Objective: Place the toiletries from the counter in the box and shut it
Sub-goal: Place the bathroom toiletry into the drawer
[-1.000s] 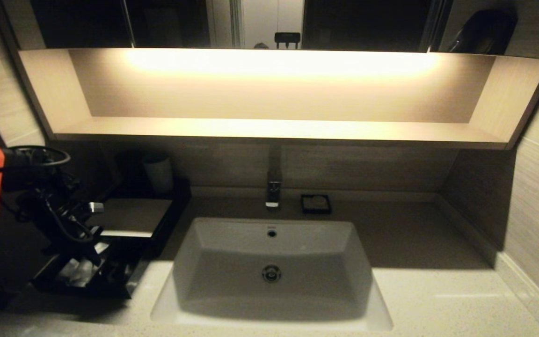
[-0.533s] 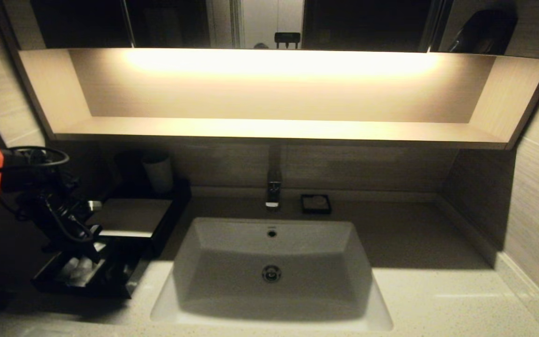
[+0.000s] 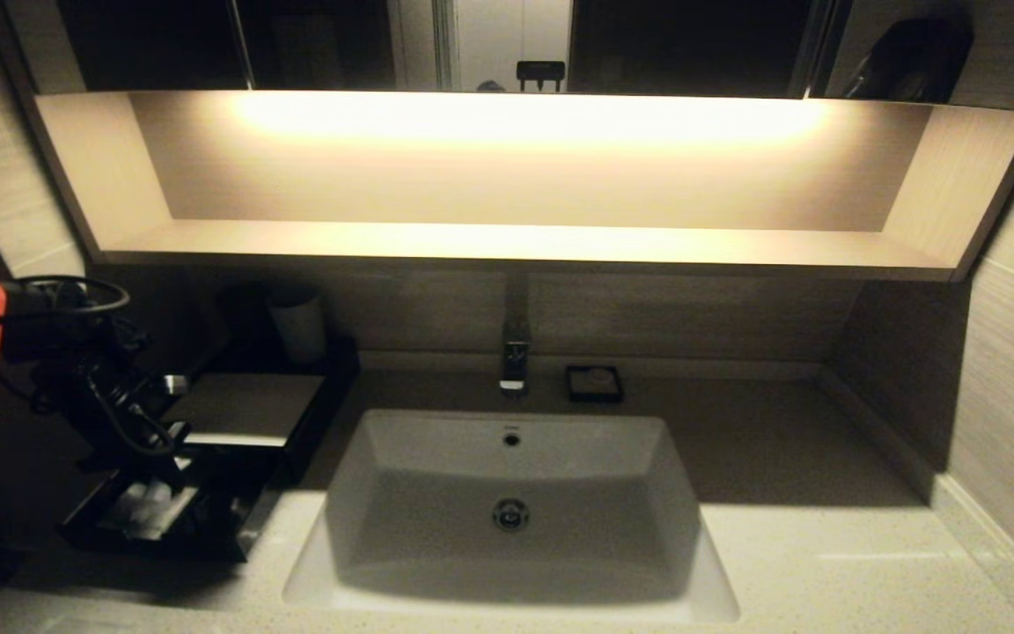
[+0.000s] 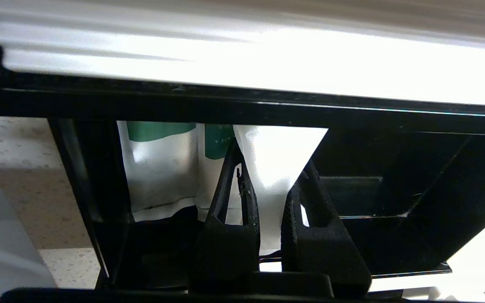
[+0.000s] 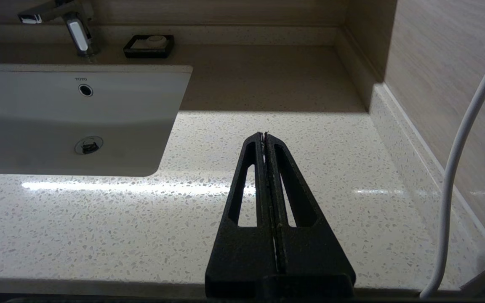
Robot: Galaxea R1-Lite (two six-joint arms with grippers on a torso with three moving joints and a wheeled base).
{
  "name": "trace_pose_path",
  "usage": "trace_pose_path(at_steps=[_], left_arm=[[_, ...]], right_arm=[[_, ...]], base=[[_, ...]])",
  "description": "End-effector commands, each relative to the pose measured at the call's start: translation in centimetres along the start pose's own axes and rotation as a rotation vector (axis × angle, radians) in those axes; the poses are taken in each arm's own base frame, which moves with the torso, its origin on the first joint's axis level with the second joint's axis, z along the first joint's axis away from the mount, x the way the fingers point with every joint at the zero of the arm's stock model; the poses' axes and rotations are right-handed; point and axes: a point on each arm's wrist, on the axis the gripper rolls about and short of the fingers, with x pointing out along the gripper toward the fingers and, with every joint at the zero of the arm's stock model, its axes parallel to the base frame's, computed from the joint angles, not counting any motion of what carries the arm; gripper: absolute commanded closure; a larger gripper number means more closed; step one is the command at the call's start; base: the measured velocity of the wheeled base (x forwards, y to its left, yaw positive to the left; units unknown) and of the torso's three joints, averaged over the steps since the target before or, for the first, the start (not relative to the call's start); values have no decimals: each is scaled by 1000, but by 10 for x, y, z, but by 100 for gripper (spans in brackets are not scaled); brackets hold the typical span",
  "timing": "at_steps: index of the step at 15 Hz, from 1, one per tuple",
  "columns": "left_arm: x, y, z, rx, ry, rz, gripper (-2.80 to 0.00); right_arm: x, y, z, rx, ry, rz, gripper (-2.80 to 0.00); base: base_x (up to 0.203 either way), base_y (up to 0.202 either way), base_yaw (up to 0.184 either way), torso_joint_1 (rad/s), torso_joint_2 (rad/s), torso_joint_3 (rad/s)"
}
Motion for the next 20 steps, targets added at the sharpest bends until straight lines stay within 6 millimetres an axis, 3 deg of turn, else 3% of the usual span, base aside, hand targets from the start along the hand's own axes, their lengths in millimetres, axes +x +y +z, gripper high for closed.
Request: trace_pose_path(at_steps=[1, 20], left_arm=[[0, 0, 0, 3, 3, 2, 0], [1, 4, 5, 27, -24, 117, 0]], right_arm=[[0, 0, 0, 0, 0, 0, 0], [0, 0, 0, 0, 0, 0, 0]], base=[[0, 0, 0, 0, 0, 0], [0, 0, 0, 0, 0, 0]])
